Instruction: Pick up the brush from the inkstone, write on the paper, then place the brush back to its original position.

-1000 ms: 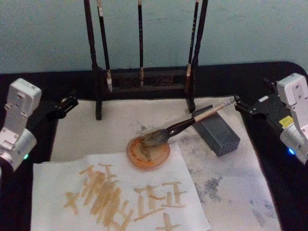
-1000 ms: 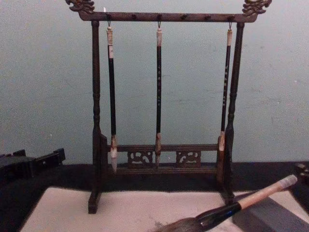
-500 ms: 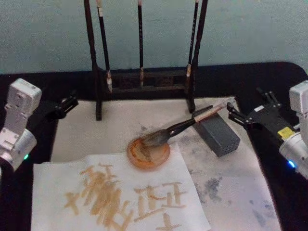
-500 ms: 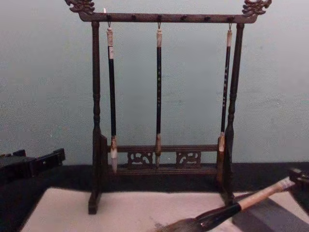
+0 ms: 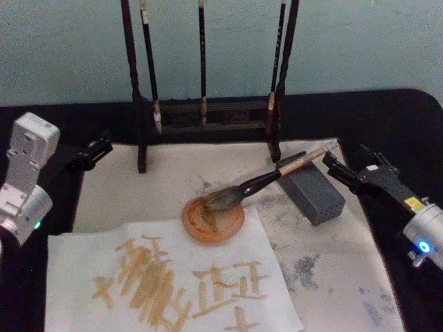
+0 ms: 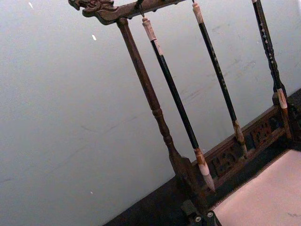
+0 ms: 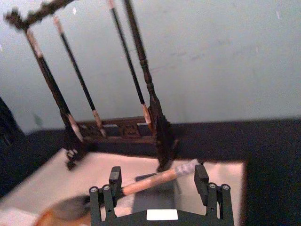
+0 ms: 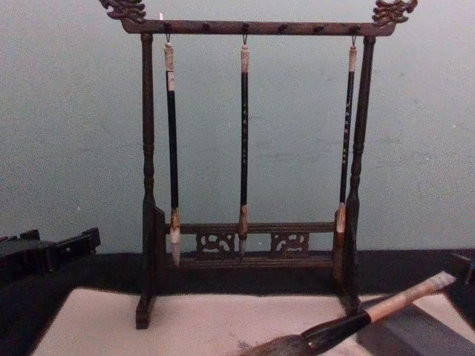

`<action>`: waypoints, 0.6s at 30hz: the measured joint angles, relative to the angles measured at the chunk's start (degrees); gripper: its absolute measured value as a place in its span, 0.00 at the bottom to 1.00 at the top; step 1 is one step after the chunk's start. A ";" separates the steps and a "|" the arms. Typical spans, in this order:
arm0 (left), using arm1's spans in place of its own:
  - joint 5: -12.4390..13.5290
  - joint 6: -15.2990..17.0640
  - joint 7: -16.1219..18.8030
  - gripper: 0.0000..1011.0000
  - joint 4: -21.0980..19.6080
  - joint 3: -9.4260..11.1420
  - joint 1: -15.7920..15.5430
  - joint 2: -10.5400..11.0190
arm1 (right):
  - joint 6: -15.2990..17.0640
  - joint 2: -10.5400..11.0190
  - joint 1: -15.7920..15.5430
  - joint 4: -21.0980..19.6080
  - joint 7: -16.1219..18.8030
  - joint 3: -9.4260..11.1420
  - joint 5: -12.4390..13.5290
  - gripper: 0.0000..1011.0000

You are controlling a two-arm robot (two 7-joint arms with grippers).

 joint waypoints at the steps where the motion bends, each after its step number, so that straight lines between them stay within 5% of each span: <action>1: 0.00 0.00 0.00 0.99 0.00 0.00 0.00 0.00 | 0.81 -0.44 -0.04 0.32 0.77 0.46 1.56 0.99; 7: 0.00 0.00 0.00 0.99 0.00 0.00 0.00 0.00 | 5.92 -3.01 -0.29 1.73 3.35 2.83 11.42 0.99; 18: 0.00 0.00 0.00 0.99 0.00 0.00 0.00 0.00 | 8.70 -4.91 -1.54 0.38 -1.72 4.19 18.50 0.99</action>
